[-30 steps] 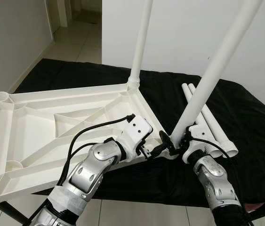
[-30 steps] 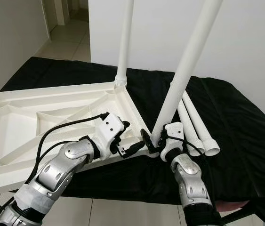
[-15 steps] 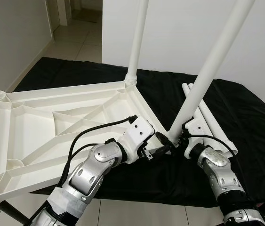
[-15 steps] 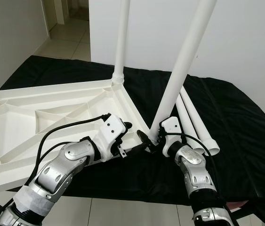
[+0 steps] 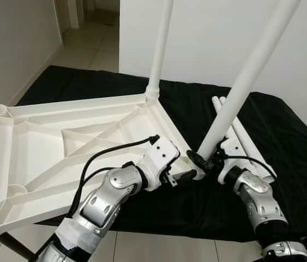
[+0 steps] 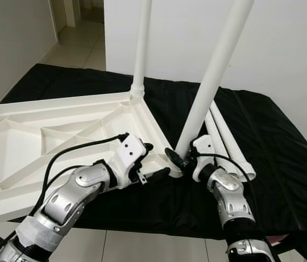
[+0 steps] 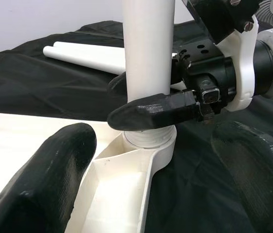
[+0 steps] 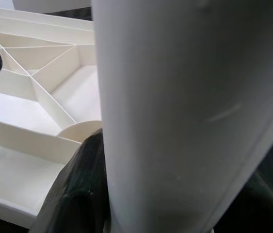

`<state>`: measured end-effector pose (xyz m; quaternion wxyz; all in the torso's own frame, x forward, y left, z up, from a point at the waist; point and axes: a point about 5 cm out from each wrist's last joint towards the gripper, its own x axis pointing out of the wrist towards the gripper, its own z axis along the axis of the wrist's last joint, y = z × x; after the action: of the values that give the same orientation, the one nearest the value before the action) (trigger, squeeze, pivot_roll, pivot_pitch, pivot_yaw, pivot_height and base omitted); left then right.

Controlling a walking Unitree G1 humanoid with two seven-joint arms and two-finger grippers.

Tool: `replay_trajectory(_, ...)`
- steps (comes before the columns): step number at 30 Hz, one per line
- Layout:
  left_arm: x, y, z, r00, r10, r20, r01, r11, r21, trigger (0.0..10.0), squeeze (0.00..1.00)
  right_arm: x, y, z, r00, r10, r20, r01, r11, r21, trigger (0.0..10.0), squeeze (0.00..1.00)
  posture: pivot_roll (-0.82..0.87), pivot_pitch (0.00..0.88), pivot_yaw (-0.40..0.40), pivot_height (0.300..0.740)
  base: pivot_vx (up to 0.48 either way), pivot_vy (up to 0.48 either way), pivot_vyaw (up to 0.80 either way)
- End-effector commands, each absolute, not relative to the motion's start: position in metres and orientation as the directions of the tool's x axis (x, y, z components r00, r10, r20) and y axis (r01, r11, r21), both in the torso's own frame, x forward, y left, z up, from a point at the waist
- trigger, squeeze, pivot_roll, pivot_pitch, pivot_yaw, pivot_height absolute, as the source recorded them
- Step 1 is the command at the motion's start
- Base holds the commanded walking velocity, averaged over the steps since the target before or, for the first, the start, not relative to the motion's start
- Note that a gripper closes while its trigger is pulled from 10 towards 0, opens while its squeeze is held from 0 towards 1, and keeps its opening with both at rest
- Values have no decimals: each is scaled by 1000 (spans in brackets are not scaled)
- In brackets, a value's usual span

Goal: Building children table

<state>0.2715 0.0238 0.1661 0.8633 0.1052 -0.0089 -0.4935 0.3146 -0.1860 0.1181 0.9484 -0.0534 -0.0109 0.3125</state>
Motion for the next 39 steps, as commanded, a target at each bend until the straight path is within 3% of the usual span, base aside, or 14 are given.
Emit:
replay_trajectory(1,268,20,165,495,-863,-97,860,472,194,10000,0,306,-186,97,813,574,-101,-582,810,-77,10000,0,-14,0,-106,740,0,0,0)
replay_trajectory(4,267,20,165,494,-864,-97,861,470,193,10000,0,306,-184,94,837,539,-97,-545,837,-51,10000,0,-15,0,-106,740,0,0,0)
replay_trajectory(7,266,20,164,489,-866,-100,864,466,191,10000,0,309,-180,91,922,374,-99,-377,926,-20,10000,0,-17,0,-107,740,0,0,0)
replay_trajectory(10,265,19,164,487,-868,-101,865,463,191,10000,0,308,-175,94,950,301,-79,-301,953,8,10000,0,-23,0,-106,740,0,0,0)
replay_trajectory(21,265,16,164,478,-873,-98,870,455,191,10000,0,294,-155,99,992,-80,-100,86,994,66,10000,0,-26,0,-113,740,0,0,0)
replay_trajectory(26,264,16,164,478,-873,-97,870,454,191,10000,0,284,-137,104,985,-128,-113,139,986,96,10000,0,-21,0,-120,740,0,0,0)
replay_trajectory(34,264,17,164,474,-875,-98,872,451,192,10000,0,280,-140,105,981,-145,-129,159,981,108,10000,0,-29,0,-110,740,0,0,0)
replay_trajectory(35,264,18,164,473,-875,-99,872,449,194,10000,0,278,-140,105,981,-144,-134,159,981,111,10000,329,-30,0,-108,740,0,0,0)
replay_trajectory(36,264,18,165,472,-876,-99,873,448,194,10000,0,278,-140,107,982,-140,-125,154,982,108,10000,1000,-32,0,-105,740,0,0,0)
replay_trajectory(39,265,18,165,471,-876,-100,873,447,194,10000,0,277,-139,108,986,-125,-113,138,984,117,10000,1000,-33,0,-101,740,0,0,0)
